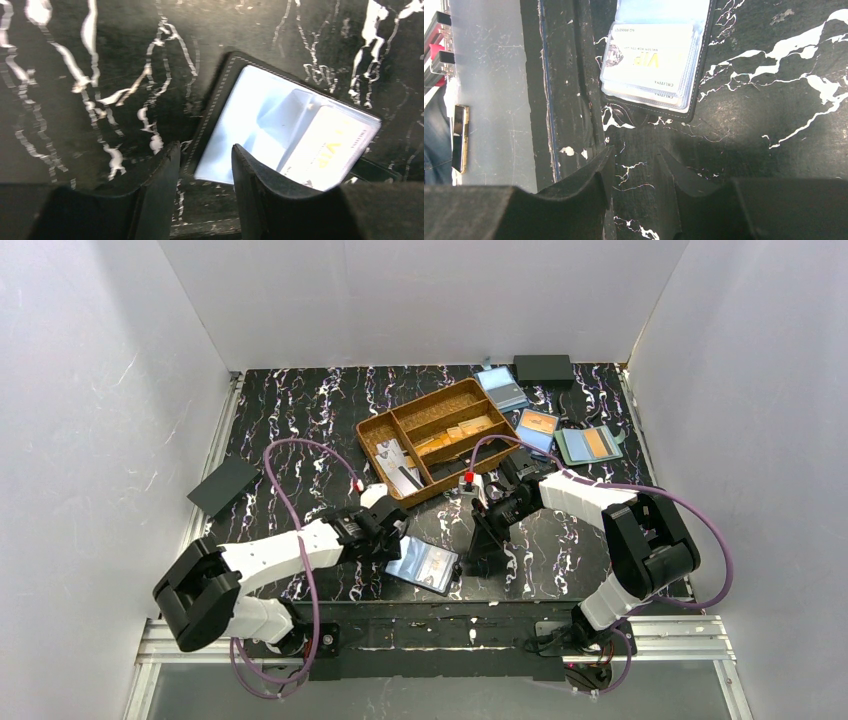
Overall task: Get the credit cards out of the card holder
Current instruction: Remove the credit card from the card holder.
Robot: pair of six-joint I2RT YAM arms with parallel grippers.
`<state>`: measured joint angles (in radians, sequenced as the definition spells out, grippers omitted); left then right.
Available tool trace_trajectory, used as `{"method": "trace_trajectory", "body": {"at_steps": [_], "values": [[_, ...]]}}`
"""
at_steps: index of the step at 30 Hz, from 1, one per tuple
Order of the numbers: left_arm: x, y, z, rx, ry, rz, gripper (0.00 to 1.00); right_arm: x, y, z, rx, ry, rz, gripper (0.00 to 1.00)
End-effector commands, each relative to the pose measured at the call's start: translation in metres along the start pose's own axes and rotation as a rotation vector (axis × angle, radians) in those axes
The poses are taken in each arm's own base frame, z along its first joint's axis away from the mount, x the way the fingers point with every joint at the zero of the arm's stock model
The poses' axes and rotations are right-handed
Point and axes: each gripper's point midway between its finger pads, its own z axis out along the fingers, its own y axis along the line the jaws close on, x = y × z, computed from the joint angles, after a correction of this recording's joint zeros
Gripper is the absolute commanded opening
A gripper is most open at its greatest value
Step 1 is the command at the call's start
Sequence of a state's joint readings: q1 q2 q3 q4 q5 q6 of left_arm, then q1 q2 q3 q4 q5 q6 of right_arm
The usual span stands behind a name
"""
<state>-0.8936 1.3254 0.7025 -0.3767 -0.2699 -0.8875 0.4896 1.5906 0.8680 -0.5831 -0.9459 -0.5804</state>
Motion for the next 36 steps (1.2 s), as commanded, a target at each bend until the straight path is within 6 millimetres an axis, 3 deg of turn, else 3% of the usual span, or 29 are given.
{"method": "trace_trajectory", "body": {"at_steps": [1, 4, 6, 10, 12, 14, 18, 25, 36], "values": [[-0.022, 0.032, -0.029, -0.123, -0.087, 0.067, 0.43, -0.014, 0.007, -0.004, -0.017, -0.025, -0.038, 0.42], [-0.027, 0.013, -0.043, 0.011, -0.115, 0.067, 0.48, -0.014, 0.007, -0.004, -0.017, -0.025, -0.04, 0.42], [-0.028, -0.012, -0.055, 0.192, -0.132, 0.073, 0.54, -0.014, 0.007, -0.004, -0.016, -0.026, -0.045, 0.42], [-0.014, -0.064, -0.079, 0.588, -0.137, 0.055, 0.73, -0.015, 0.008, -0.004, -0.018, -0.028, -0.052, 0.42], [-0.007, -0.077, -0.083, 0.674, -0.107, 0.045, 0.73, -0.015, 0.009, -0.004, -0.02, -0.031, -0.056, 0.42], [0.0, -0.088, -0.081, 0.718, -0.06, 0.045, 0.62, -0.015, 0.01, -0.004, -0.021, -0.031, -0.056, 0.42], [0.012, -0.09, -0.055, 0.652, 0.026, 0.05, 0.48, -0.015, 0.01, -0.004, -0.019, -0.03, -0.056, 0.42], [0.016, -0.084, -0.02, 0.508, 0.076, 0.096, 0.49, -0.014, 0.009, -0.004, -0.017, -0.029, -0.054, 0.42], [0.032, -0.069, 0.01, 0.4, 0.136, 0.099, 0.5, -0.015, 0.009, -0.004, -0.02, -0.029, -0.051, 0.42]]}}
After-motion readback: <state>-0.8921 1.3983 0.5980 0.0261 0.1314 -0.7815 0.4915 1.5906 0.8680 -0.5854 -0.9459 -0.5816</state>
